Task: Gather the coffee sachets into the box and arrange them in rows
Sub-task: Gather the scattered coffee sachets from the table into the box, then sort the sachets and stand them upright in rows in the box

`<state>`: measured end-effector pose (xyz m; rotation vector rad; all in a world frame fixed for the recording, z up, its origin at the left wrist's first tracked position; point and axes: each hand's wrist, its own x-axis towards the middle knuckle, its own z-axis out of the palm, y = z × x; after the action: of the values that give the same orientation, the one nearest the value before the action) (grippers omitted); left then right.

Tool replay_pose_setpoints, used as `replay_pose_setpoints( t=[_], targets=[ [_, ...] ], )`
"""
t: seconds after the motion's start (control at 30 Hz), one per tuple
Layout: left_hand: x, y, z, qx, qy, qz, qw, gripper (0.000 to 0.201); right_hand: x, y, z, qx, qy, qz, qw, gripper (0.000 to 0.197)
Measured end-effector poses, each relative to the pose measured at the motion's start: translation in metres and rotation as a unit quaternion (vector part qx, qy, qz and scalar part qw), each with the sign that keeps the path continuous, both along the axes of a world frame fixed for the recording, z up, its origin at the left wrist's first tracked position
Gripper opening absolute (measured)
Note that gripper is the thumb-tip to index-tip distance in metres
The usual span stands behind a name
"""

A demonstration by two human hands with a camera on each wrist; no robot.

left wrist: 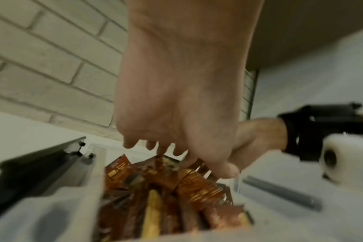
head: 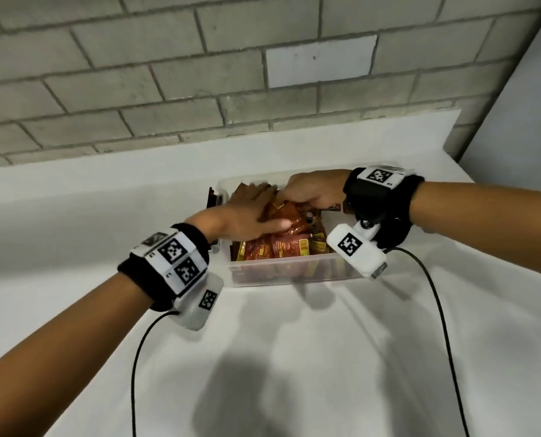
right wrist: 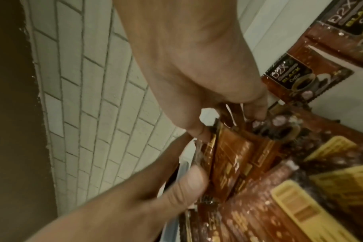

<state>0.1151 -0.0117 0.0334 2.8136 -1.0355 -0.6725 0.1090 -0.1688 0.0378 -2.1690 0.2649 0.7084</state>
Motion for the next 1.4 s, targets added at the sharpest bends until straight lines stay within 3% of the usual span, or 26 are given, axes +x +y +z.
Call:
replay_pose_setpoints(
  t=[0.1, 0.17, 0.23, 0.3, 0.6, 0.77, 0.97, 1.13, 1.4],
  targets=[
    [0.0, 0.007, -0.013, 0.028, -0.026, -0.029, 0.999, 0.086, -0.006, -0.027, 0.005, -0.004, 0.027, -0.011, 1.0, 0.023],
    [0.003, 0.013, -0.022, 0.049, -0.022, -0.031, 0.998, 0.09, -0.006, -0.046, 0.002, -0.026, 0.022, -0.036, 0.999, 0.05],
    [0.003, 0.018, -0.03, 0.064, -0.028, -0.023, 0.997, 0.088, -0.016, -0.052, -0.003, -0.02, 0.098, -0.104, 0.99, 0.074],
    [0.0, 0.022, -0.036, 0.065, -0.041, -0.024, 0.997, 0.085, -0.026, -0.053, -0.01, 0.019, 0.164, -0.146, 0.975, 0.085],
    [0.0, 0.025, -0.043, -0.058, -0.053, 0.007, 0.997, 0.086, -0.019, -0.008, -0.023, 0.185, 0.201, -0.099, 0.957, 0.068],
    [0.005, 0.028, -0.052, -0.093, -0.071, 0.011, 0.993, 0.086, -0.017, -0.003, -0.012, 0.168, 0.193, -0.073, 0.964, 0.056],
    [0.003, 0.029, -0.054, -0.08, -0.087, 0.0, 0.993, 0.066, -0.013, -0.027, -0.01, 0.145, 0.174, -0.13, 0.965, 0.073],
    [0.006, 0.03, -0.059, -0.072, -0.116, -0.012, 0.991, 0.081, -0.004, -0.013, -0.014, 0.144, 0.171, -0.147, 0.964, 0.084],
    [0.002, 0.03, -0.054, -0.17, -0.074, 0.013, 0.983, 0.085, 0.0, 0.014, -0.001, 0.153, 0.161, -0.116, 0.968, 0.068]
  ],
)
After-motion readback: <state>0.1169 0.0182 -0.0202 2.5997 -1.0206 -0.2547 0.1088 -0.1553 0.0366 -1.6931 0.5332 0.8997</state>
